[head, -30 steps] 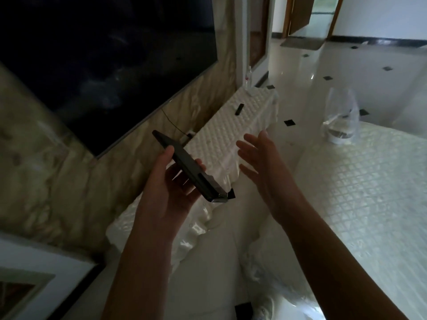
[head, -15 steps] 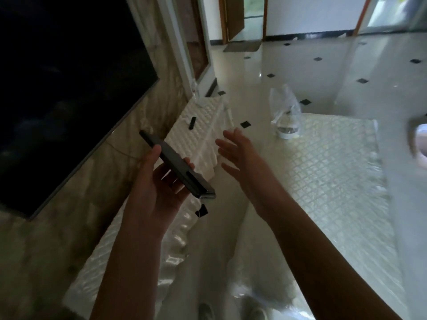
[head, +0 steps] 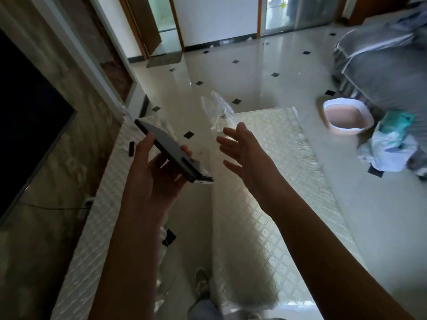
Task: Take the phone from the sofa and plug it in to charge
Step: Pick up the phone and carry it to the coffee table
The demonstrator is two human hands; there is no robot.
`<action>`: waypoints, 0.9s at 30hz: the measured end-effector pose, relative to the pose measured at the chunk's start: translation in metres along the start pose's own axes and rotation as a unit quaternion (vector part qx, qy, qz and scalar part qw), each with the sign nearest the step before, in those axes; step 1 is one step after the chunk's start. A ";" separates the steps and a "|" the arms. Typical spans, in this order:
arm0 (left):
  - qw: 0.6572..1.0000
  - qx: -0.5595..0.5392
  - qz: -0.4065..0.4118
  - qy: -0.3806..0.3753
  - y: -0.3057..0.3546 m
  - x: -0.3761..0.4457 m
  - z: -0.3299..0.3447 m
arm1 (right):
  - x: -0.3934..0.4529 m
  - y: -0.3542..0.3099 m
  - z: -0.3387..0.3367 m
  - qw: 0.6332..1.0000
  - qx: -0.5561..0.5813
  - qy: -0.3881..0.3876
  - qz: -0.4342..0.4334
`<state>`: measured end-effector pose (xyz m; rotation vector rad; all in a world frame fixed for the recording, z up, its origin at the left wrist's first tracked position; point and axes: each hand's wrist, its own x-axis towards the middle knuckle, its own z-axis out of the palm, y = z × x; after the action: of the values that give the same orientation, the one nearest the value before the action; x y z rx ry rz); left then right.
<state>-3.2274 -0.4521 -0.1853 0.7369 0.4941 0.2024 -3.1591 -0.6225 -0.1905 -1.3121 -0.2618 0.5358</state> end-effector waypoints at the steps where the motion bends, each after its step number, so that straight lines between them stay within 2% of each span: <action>1: 1.000 -0.002 -0.007 -0.020 0.001 0.011 0.000 | 0.004 0.001 -0.001 1.000 -0.005 0.010 0.000; 4: 0.996 0.002 -0.041 -0.082 0.009 0.045 -0.003 | 0.022 0.005 0.002 0.999 -0.022 0.042 0.000; 7: 0.991 0.007 -0.071 -0.114 0.023 0.080 -0.009 | 0.047 0.008 0.014 0.997 -0.030 0.069 0.010; 18: 0.987 0.098 -0.109 -0.069 0.046 0.184 -0.070 | 0.153 0.058 0.076 0.988 -0.044 0.102 0.104; 27: 0.987 0.098 -0.112 -0.061 0.018 0.217 -0.094 | 0.183 0.099 0.073 0.974 -0.083 0.130 0.166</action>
<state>-3.0856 -0.3082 -0.3099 0.8724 0.4793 -0.1026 -3.0607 -0.4518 -0.2887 -1.5847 0.1363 0.6255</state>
